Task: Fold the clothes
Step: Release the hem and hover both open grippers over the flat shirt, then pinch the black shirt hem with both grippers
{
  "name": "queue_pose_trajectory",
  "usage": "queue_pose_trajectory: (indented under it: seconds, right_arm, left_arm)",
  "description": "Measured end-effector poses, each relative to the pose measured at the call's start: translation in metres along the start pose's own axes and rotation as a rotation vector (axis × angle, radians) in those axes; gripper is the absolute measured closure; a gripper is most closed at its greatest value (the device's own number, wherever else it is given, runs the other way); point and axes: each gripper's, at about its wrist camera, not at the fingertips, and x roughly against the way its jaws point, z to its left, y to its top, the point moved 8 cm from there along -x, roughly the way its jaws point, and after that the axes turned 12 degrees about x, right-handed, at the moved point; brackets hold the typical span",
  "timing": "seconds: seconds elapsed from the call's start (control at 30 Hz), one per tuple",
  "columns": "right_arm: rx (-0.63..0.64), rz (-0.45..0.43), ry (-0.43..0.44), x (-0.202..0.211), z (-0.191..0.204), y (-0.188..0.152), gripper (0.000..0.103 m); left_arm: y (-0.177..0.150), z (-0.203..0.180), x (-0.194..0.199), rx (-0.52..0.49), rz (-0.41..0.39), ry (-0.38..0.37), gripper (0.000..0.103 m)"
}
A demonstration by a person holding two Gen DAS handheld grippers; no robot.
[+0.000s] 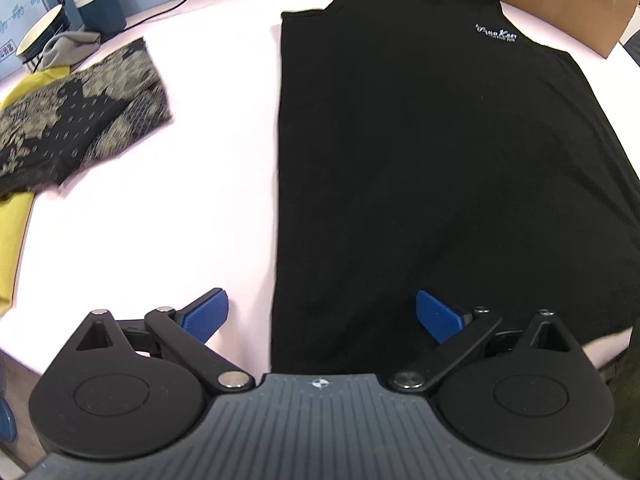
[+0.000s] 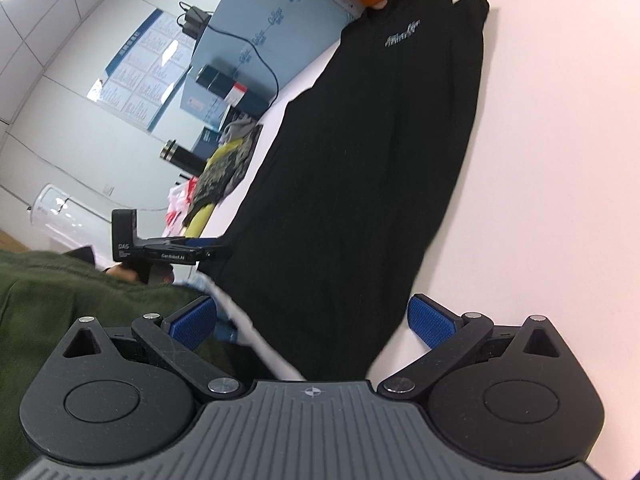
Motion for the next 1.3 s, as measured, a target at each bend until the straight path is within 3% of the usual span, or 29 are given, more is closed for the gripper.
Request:
queue_pose_trajectory:
  seconds: [0.37,0.57,0.63,0.7,0.73,0.77,0.8,0.83,0.87,0.9,1.0,1.13,1.3]
  right_arm:
    - [0.012,-0.024,-0.001,-0.001,0.003,-0.006,0.000]
    - [-0.011,-0.036,-0.020,-0.003,0.002,-0.005,0.000]
    - [-0.027,-0.031,-0.026,-0.002,0.003,-0.006,0.000]
    - [-0.042,-0.023,-0.034,0.000,0.005,-0.008,0.000]
    - [-0.049,-0.020,-0.041,0.001,0.005,-0.009,0.002]
    - [-0.060,-0.016,-0.058,0.002,0.005,-0.010,0.008]
    - [-0.070,-0.010,-0.079,0.002,0.004,-0.011,0.014]
    - [-0.081,0.004,-0.106,0.003,0.003,-0.012,0.038]
    - [-0.103,0.030,-0.119,0.001,-0.001,-0.015,0.078]
    - [-0.127,0.058,-0.130,0.000,-0.004,-0.018,0.093]
    - [-0.195,0.045,-0.075,-0.003,-0.011,-0.026,0.098]
    - [-0.326,-0.118,0.079,-0.004,-0.020,-0.019,0.098]
    - [-0.357,-0.283,0.198,-0.014,-0.030,0.021,0.098]
  left_arm:
    - [-0.028,0.022,0.022,0.006,0.000,-0.112,0.001]
    - [-0.022,0.019,0.028,0.095,-0.011,-0.265,0.001]
    - [-0.021,0.015,0.031,0.106,-0.008,-0.319,0.011]
    - [-0.022,0.013,0.031,0.097,0.000,-0.328,0.016]
    - [-0.023,0.012,0.031,0.092,0.000,-0.323,0.026]
    - [-0.025,0.012,0.031,0.086,0.000,-0.319,0.033]
    - [-0.025,0.012,0.031,0.082,-0.004,-0.312,0.055]
    - [-0.025,0.013,0.032,0.085,-0.002,-0.321,0.078]
    - [-0.025,0.014,0.032,0.089,0.001,-0.330,0.086]
    - [-0.024,0.015,0.032,0.093,0.003,-0.339,0.092]
    - [-0.020,0.017,0.033,0.085,-0.018,-0.347,0.094]
    - [-0.003,0.019,0.034,0.144,-0.070,-0.400,0.095]
    - [0.046,0.015,0.032,0.145,-0.156,-0.430,0.095]
